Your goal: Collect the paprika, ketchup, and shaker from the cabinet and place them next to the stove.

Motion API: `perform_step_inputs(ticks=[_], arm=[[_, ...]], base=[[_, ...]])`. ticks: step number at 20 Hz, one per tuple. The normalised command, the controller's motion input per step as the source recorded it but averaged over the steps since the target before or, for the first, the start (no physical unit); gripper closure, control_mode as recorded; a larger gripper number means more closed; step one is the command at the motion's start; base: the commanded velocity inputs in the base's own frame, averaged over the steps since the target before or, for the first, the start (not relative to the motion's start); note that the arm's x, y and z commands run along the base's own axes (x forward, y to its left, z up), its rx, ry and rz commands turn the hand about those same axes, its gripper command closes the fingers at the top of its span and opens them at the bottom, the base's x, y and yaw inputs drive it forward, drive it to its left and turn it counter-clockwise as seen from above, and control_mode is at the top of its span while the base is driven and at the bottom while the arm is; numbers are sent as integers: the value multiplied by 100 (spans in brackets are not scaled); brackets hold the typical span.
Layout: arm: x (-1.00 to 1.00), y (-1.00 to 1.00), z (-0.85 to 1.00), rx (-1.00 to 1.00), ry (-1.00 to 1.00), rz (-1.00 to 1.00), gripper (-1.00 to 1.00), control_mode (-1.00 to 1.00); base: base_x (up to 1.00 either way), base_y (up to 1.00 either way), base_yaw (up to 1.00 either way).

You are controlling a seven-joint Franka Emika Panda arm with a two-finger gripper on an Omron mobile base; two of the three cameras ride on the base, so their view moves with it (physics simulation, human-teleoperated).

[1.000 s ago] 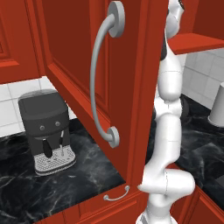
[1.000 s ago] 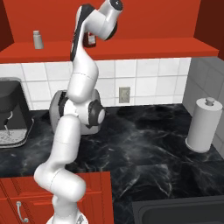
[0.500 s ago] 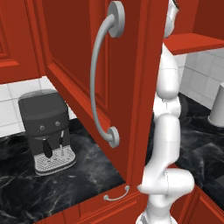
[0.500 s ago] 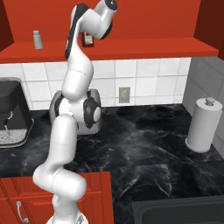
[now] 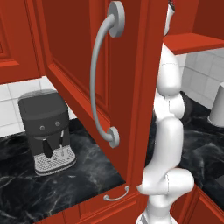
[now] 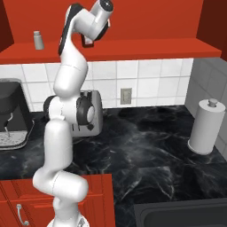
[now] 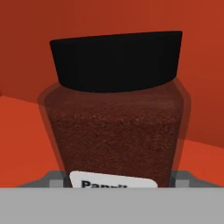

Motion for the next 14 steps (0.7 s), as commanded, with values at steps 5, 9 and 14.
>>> perform_step_inputs(ticks=[5, 9, 14], arm=[[0, 0, 0, 0, 0, 0, 100, -100], [0, 0, 0, 0, 0, 0, 100, -100], [0, 0, -1, 0, 0, 0, 100, -100]], base=[[0, 0, 0], [0, 0, 0], [0, 0, 0]])
